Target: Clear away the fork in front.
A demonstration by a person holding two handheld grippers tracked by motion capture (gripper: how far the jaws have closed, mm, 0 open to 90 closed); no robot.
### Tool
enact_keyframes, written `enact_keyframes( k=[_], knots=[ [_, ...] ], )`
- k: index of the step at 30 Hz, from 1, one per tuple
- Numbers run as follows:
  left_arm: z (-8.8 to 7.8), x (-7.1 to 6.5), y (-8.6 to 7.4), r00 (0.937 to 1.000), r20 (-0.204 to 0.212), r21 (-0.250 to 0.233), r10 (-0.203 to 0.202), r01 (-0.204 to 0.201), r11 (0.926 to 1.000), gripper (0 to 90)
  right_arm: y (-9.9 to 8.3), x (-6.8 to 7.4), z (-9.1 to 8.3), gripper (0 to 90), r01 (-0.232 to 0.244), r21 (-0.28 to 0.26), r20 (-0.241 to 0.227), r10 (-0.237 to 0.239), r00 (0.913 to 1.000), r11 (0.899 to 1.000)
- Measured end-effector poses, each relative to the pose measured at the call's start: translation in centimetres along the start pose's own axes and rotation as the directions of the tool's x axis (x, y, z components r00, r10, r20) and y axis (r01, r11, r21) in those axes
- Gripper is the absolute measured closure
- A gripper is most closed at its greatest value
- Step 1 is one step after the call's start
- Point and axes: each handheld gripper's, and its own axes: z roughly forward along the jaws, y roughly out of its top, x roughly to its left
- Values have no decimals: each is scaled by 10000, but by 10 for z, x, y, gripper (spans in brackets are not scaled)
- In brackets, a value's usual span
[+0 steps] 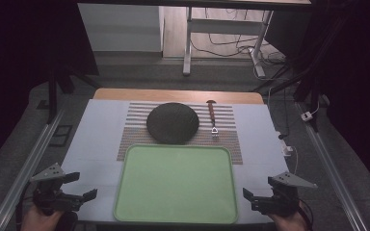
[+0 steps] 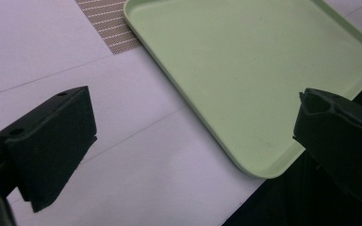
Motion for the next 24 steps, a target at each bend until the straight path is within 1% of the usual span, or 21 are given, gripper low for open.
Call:
enact_keyframes(
  k=[7, 12, 16, 20, 21, 24],
  knots=[
    [-1, 2, -1, 9997, 200, -139, -110, 113, 9998, 0, 0, 1, 1, 0, 7, 46, 5, -7, 10000, 10000],
    [-1, 2, -1, 9998, 157, -105, -99, 101, 9999, 0, 1, 0, 2, 0, -31, 184, 26, 31, 10000, 9998],
    [0, -1, 1, 9999, 132, -151, 34, -32, 9999, 0, 1, 1, 3, 0, -34, 305, 20, 33, 10000, 9995],
    [3, -4, 2, 9998, -164, 126, 134, -132, 9998, 0, 1, 1, 4, 0, 27, 354, 28, -28, 10000, 9994],
    [4, -5, 3, 9994, -320, 192, 127, -120, 9997, 0, 1, 1, 4, 0, 27, 363, 23, -28, 10000, 9993],
    [4, -5, 3, 9993, -341, 222, 132, -125, 9997, 0, 2, 1, 5, 0, 19, 383, 44, -21, 10000, 9993]
  ],
)
